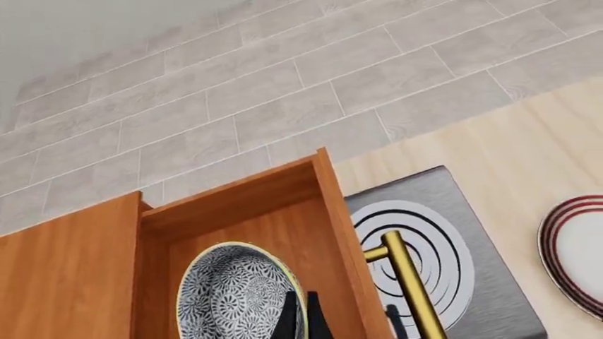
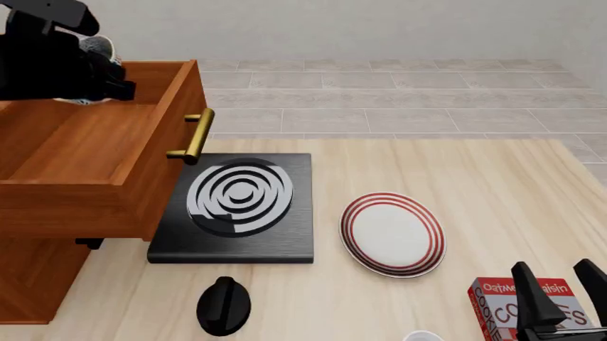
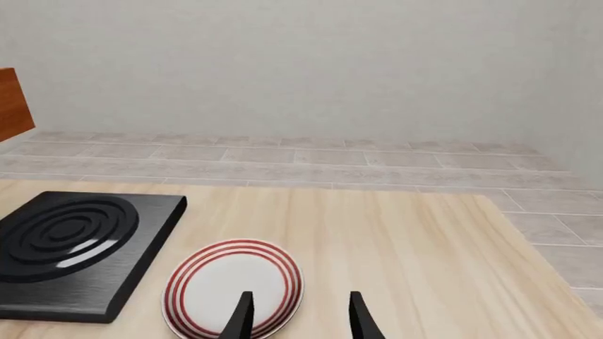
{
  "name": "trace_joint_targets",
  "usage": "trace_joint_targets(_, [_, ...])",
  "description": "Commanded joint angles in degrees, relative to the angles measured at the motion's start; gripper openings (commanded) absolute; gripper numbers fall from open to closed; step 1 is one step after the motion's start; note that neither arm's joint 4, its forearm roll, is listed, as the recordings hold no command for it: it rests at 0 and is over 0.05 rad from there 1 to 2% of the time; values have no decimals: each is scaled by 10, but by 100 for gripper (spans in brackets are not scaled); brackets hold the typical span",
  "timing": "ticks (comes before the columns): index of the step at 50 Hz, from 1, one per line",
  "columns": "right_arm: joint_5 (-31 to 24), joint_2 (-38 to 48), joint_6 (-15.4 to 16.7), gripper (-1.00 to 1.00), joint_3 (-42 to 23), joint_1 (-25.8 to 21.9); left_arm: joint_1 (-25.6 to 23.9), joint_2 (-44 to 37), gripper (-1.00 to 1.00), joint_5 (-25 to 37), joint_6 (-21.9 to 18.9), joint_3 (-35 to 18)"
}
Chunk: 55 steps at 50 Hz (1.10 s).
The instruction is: Pick the akita bowl in the top layer of the wooden cabinet and place it on the plate.
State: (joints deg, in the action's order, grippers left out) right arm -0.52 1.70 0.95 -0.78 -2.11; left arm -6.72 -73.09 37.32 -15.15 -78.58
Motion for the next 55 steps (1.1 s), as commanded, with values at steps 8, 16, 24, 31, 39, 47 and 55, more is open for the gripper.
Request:
trace_joint_targets(8, [-3, -3, 0, 100, 0, 0, -21, 20, -100, -7, -14, -31])
trace_joint_targets(16, [3, 3, 0, 100, 0, 0, -39, 33, -100, -13, -27, -38])
trace_joint_targets(24, [-10, -10, 0, 100, -1, 0, -56, 39, -100, -12, -32, -54])
trace_joint_targets(31, [-8, -9, 1, 100, 0, -1, -77, 41, -100, -6, -36, -77])
trace_joint_targets(39, [-10, -11, 1, 100, 0, -1, -92, 43, -100, -1, -44, -98])
trace_joint_targets(47, [-14, -15, 0, 100, -1, -1, -114, 36, -100, 2, -44, -124])
trace_joint_targets(55, [-10, -11, 1, 100, -1, -1, -140, 29, -100, 2, -42, -130])
